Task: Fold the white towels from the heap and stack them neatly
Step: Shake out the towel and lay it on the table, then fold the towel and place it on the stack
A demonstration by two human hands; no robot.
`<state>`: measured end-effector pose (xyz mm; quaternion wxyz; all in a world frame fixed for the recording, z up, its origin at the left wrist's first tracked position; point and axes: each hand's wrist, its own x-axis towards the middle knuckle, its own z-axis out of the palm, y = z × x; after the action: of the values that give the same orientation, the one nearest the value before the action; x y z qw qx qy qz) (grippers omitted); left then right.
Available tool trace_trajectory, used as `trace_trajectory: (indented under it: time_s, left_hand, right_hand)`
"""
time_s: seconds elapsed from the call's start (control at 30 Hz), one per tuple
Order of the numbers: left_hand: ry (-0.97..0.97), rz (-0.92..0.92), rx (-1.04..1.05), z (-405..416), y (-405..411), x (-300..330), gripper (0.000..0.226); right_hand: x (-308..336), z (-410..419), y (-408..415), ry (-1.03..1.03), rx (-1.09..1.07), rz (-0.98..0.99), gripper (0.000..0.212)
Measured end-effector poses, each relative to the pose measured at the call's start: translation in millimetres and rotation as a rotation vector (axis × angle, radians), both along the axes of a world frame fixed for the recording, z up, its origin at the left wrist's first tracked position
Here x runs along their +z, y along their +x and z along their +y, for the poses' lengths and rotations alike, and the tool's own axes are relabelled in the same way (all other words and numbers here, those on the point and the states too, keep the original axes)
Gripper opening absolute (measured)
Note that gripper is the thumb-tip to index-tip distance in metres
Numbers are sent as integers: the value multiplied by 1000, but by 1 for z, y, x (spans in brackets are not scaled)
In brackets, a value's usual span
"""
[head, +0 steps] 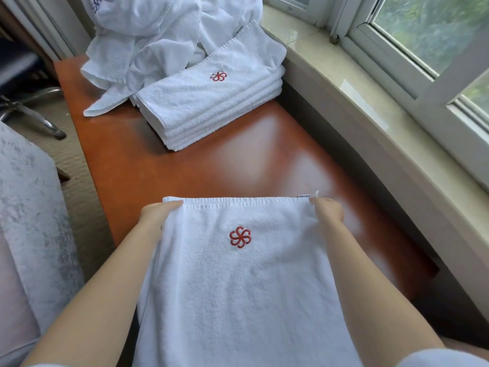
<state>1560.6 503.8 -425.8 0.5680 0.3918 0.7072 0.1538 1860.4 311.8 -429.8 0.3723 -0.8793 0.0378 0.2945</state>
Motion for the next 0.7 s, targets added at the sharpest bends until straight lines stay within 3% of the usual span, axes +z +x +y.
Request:
trace_trajectory:
  time_s: [0.07,0.17,0.3,0.47,0.57,0.7]
  left_hand:
    - [-59,-77,19,0,-5,3,39]
    - [51,-82,134,-3,-16,8,32]
    - [197,-118,227,-10,-24,30,17]
    - [397,-244,293,-21,-33,78,36]
    - [499,-282,311,-29,-43,106,29]
    - [640,-279,332,-47,-57,134,22]
  right_hand:
    - [2,-2,0,90,-19,69,29]
    - [10,-9,-11,250,-49,127,20]
    - [33,-17,-26,425,-143,-21,13]
    - [83,-37,-43,657,-101,68,7]
    - [112,-51,-50,689,18,122,15]
    - [139,-69,-65,603,-19,-38,7]
